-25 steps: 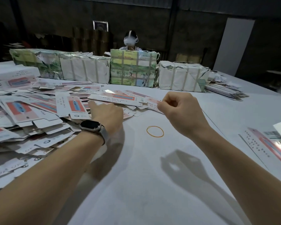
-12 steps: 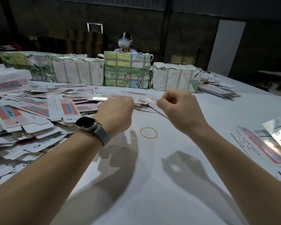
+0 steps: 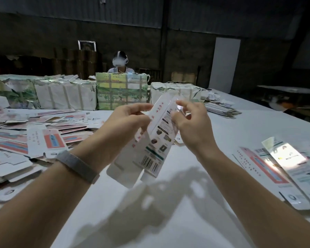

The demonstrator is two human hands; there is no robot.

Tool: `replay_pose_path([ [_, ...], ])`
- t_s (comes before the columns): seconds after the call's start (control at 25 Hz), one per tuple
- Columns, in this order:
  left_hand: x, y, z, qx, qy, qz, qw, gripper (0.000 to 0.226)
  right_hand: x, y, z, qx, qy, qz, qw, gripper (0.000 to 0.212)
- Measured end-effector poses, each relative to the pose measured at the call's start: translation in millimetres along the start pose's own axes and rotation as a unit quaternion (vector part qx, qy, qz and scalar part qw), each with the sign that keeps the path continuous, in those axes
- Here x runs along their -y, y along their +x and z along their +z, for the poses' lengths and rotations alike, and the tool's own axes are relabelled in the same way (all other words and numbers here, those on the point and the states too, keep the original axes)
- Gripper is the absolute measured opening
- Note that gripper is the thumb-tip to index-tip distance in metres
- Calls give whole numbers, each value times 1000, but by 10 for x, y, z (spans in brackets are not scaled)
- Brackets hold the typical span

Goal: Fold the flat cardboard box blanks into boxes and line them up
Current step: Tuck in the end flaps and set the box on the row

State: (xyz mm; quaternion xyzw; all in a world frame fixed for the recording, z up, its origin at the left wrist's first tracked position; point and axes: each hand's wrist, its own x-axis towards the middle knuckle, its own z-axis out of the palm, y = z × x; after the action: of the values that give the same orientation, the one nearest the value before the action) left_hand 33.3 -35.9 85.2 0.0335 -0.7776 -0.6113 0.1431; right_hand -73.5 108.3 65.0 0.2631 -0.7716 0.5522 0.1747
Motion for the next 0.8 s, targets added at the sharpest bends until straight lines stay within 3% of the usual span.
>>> replay_pose_path([
  [0.12,134,42,37,21,-110,6,994,56,29,-36,3,-28,-22,-45,998,43],
  [0.24,225,-12,118,115,-294,22,949,69,99,-83,35,-19,8,-73,997,56],
  [0.32,267,4,127,125,-337,42,932,68,148,-85,34,-11,36,-72,997,58],
  [0.44,271,25,162,109,-270,35,956,43,206,-93,-7,3,39,-70,997,63],
  [0.56,280,-9,288,82,-233,35,969,45,224,-134,25,70,136,-39,988,70],
  [0.64,275,-17,345,34,-207,63,976,64,219,-143,26,74,188,-33,979,64],
  [0.72,276,-12,338,-38,-161,102,981,72,206,-132,-21,41,172,-58,982,60],
  [0.8,273,-10,329,-60,-130,146,979,51,184,-93,-59,26,95,-93,991,50],
])
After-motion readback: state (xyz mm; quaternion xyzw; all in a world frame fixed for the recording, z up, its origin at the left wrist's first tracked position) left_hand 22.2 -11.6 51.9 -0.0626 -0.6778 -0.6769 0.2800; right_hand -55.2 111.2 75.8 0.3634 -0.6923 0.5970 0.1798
